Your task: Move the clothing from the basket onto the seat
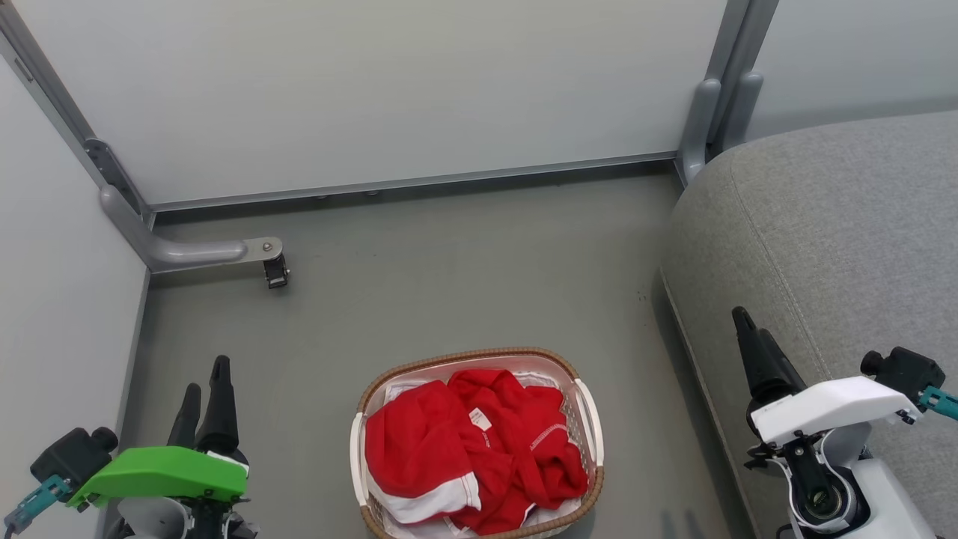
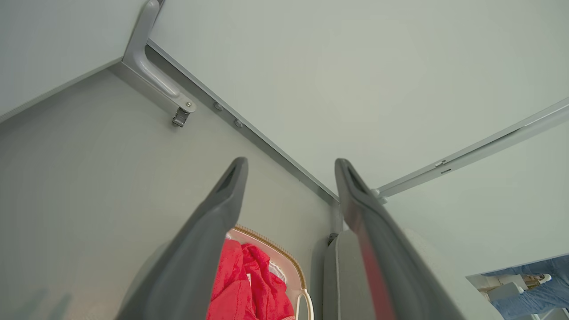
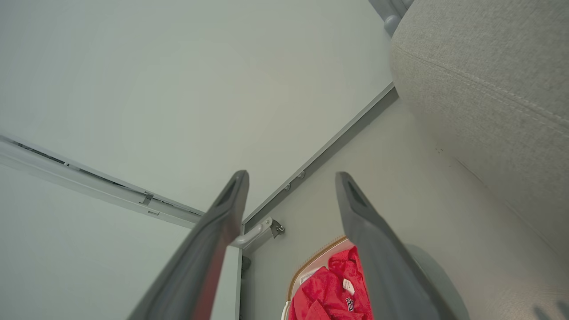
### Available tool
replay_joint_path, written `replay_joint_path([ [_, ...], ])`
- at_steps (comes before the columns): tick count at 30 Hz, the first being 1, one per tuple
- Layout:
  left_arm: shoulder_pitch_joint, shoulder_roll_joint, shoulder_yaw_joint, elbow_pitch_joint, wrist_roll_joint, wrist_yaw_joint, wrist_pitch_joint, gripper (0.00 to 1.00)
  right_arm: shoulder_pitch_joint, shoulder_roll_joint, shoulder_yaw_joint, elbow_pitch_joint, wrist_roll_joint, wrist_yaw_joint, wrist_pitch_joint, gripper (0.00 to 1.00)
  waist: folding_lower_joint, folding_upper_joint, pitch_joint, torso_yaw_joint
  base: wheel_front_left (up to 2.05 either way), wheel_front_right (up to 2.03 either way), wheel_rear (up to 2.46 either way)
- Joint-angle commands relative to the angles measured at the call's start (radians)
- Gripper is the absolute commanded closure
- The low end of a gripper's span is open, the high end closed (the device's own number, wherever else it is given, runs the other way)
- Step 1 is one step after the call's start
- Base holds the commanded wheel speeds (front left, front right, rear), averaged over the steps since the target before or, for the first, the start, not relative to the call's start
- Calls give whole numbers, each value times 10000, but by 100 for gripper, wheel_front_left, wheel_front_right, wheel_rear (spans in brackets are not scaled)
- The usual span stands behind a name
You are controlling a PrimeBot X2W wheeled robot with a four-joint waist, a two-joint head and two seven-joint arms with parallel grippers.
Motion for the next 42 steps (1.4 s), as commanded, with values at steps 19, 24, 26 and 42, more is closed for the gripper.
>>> replay_joint_path([
  [19, -335, 584, -946, -12, 2992, 175, -717, 0, -600, -344, 946, 295, -2903, 4, -729, 0, 0, 0, 93, 31, 0, 0, 0],
  [24, -267, 592, -1043, -78, 3557, 276, -866, 0, -556, -412, 1184, 496, -3529, 4, -881, 0, 0, 0, 127, 51, 0, 0, 0],
  [26, -212, 558, -999, -110, 3709, 334, -929, 0, -586, -454, 1199, 530, -3737, 4, -941, 0, 0, 0, 132, 56, 0, 0, 0],
  [42, 299, 332, -726, -338, 5347, 262, -1345, 0, -232, -254, 769, 396, -5631, 4, -1362, 0, 0, 0, 89, 26, 0, 0, 0],
])
